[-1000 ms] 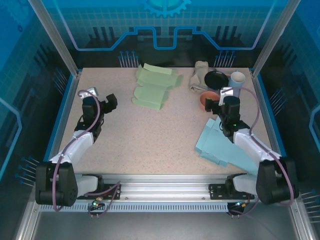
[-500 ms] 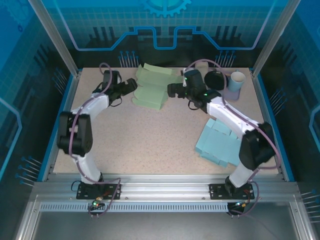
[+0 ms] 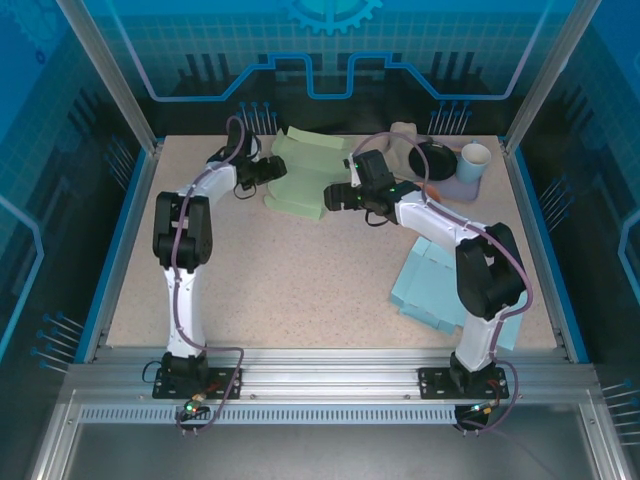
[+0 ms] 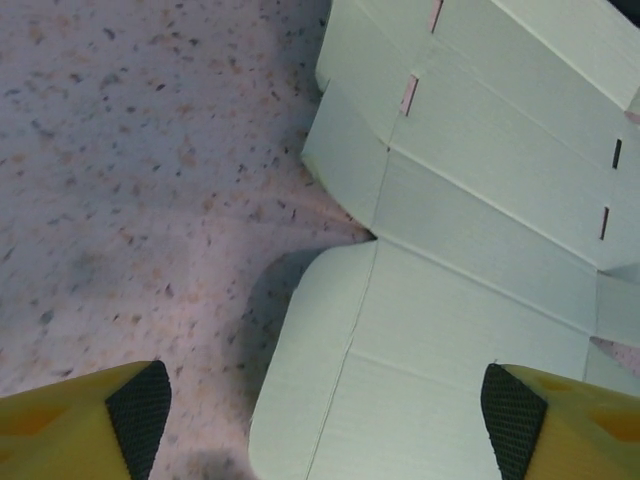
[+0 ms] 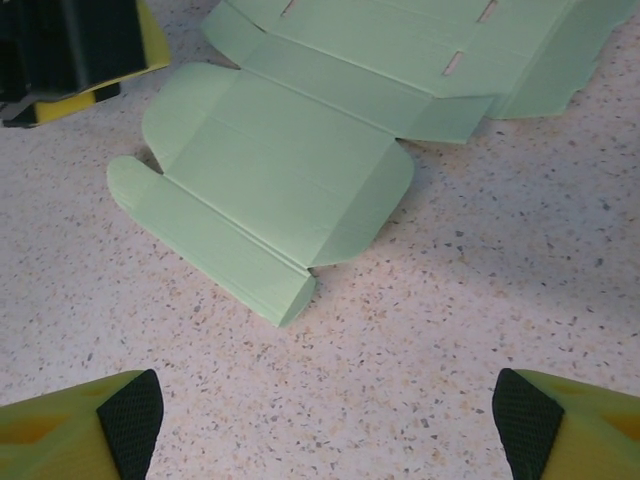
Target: Fold the paper box
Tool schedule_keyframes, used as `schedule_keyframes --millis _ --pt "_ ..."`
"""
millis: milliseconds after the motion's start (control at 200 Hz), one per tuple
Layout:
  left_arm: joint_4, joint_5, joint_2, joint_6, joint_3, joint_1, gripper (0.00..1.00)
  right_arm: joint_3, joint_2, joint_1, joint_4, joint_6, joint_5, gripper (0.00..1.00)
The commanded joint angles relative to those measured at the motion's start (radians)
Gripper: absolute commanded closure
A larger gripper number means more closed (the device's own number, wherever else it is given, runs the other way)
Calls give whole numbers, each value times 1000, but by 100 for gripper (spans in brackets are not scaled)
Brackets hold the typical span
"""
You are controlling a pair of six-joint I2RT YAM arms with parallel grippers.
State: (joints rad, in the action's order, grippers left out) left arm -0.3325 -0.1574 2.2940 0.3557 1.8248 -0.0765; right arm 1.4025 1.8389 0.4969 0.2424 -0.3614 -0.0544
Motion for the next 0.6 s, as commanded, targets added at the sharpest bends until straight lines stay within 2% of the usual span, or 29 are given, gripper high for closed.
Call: schedule_keyframes --millis 0,75,225,500,595 --pt "-52 -73 40 -38 61 9 19 -17 -1 5 -41 11 52 13" --pt "-70 -74 58 -50 91 10 24 -22 -4 5 -37 13 55 14" --pt "-135 -50 101 -57 161 15 25 -31 -13 5 -42 15 63 16" --pt "-150 -112 136 -62 180 15 39 -43 -15 3 -51 12 70 15" --pt "-170 -104 144 -64 193 15 39 -48 -14 3 -55 9 77 14"
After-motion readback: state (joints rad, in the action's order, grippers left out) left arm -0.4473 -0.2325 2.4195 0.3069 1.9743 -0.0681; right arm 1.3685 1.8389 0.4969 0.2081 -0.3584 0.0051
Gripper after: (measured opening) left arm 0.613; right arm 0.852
